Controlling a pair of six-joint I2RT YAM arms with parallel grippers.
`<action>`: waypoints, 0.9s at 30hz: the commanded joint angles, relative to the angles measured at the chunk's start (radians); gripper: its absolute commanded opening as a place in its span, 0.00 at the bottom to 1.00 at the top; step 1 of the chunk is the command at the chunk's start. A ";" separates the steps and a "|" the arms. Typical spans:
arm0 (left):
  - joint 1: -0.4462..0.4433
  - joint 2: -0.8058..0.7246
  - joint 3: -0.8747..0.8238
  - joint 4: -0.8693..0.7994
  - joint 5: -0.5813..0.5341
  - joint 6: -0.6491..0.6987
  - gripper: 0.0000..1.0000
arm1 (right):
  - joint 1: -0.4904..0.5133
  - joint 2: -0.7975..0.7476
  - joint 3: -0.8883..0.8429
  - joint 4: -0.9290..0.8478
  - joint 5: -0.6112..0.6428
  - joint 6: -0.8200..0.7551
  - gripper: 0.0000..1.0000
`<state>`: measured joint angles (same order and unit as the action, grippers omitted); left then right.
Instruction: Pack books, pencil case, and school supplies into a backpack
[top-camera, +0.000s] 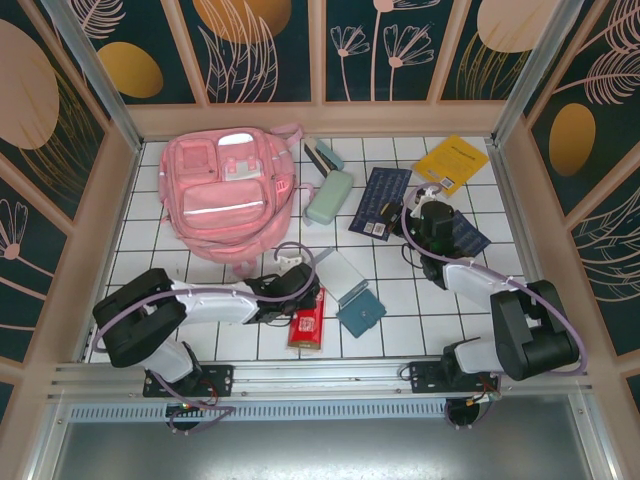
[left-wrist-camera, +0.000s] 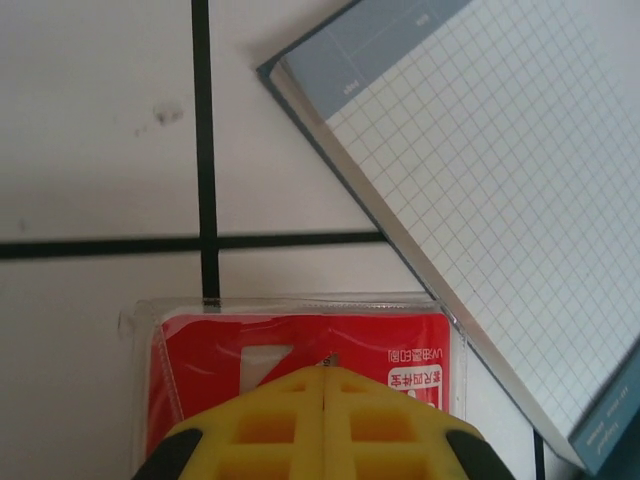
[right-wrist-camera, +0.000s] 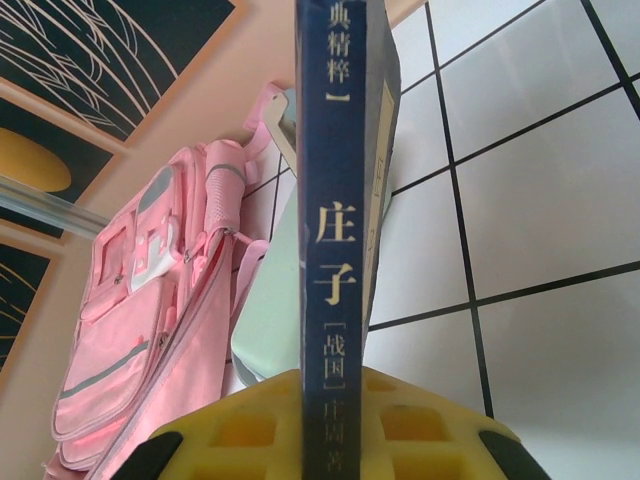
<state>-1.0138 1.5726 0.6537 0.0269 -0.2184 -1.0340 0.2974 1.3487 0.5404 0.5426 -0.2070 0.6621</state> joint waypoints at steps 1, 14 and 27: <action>0.011 0.052 0.026 -0.058 -0.108 0.011 0.02 | 0.009 -0.032 -0.010 0.069 -0.005 -0.013 0.00; 0.049 -0.056 0.212 -0.248 -0.241 0.200 0.39 | 0.049 -0.073 -0.002 0.045 0.004 -0.045 0.00; 0.423 -0.016 0.369 -0.371 -0.260 0.613 0.60 | 0.086 -0.080 0.007 0.031 0.002 -0.058 0.00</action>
<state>-0.6445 1.5269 0.9951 -0.2920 -0.4572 -0.5564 0.3771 1.2999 0.5400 0.5400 -0.2066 0.6262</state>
